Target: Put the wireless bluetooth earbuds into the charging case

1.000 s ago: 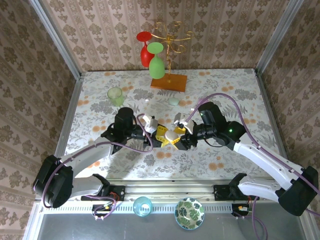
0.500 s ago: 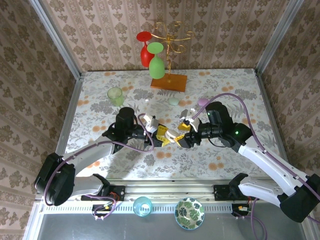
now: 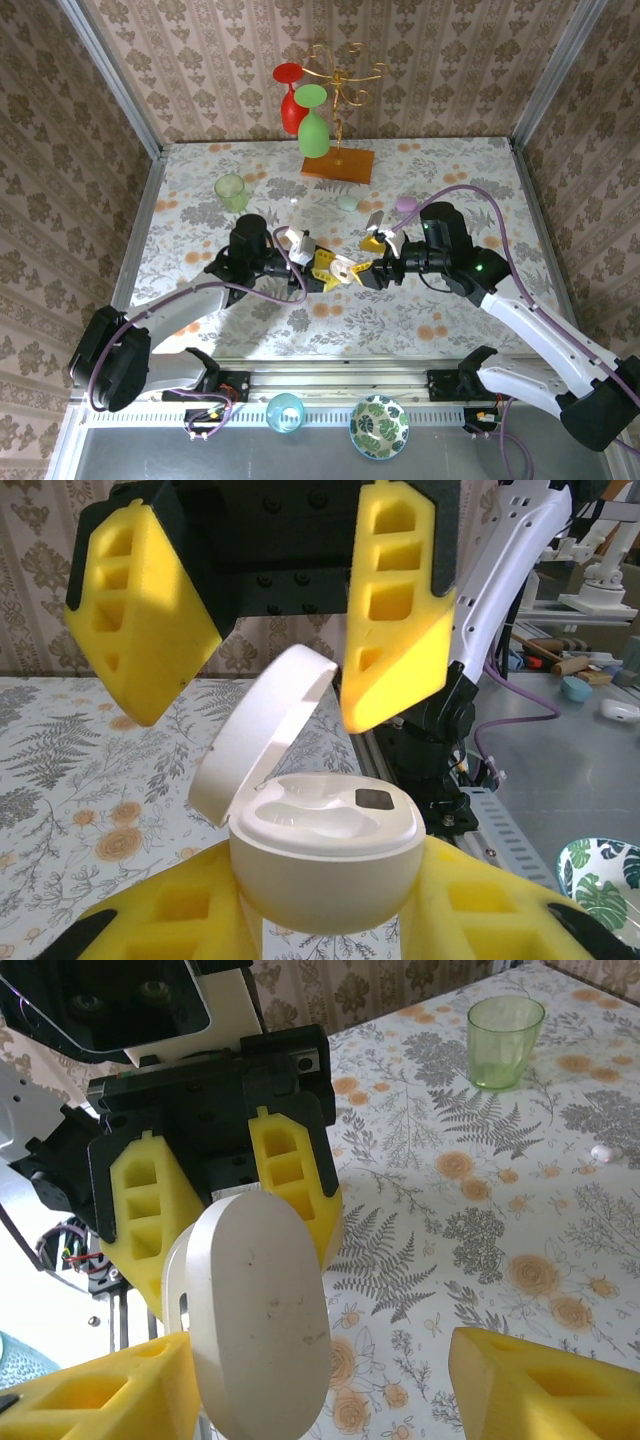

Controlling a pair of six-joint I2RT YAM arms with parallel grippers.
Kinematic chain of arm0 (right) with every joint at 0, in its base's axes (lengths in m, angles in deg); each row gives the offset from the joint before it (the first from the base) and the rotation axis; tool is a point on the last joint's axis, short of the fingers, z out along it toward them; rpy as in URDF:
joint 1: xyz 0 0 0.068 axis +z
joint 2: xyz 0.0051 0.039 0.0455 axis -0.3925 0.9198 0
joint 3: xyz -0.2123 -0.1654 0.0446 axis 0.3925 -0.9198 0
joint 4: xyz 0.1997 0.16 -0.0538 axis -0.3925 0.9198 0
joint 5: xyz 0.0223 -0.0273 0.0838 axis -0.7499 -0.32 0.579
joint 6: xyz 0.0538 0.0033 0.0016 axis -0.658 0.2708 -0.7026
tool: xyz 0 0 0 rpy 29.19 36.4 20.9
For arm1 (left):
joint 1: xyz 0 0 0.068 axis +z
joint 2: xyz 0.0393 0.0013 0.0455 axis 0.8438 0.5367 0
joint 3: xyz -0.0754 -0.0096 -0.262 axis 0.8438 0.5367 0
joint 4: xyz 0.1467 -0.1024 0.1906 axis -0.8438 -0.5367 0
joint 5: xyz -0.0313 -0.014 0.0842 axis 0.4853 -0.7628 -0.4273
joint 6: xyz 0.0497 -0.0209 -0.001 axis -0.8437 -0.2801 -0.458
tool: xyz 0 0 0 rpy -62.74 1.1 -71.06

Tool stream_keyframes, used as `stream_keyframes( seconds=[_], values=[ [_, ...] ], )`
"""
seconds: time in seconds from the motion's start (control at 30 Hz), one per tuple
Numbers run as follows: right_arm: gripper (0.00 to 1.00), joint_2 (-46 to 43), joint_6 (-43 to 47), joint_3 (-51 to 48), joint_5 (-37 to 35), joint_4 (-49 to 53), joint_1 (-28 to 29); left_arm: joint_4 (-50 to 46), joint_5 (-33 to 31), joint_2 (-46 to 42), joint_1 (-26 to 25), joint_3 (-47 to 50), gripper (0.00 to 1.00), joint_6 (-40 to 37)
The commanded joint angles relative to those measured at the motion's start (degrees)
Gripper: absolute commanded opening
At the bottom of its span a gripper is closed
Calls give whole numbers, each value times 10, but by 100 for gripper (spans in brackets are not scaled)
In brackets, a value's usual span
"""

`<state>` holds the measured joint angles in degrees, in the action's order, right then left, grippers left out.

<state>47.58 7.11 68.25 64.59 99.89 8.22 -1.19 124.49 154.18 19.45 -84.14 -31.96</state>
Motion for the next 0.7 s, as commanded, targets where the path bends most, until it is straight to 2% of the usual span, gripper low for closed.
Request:
stream_keyframes(
  seconds=[0.0, 0.23, 0.5, 0.67],
  values=[
    [68, -22, -17, -8, -32, -35, -2, 42, 11, -5, 9, 12, 27, 20],
    [69, -24, -37, -4, -105, -38, -5, 103, 22, 1, 18, 20, 27, 59],
    [69, -27, -57, -7, -95, -59, -6, 126, 21, 5, 21, 22, 27, 73],
    [70, -37, -60, -12, -28, -71, -5, 136, -4, 3, 27, 29, 27, 74]
  ],
)
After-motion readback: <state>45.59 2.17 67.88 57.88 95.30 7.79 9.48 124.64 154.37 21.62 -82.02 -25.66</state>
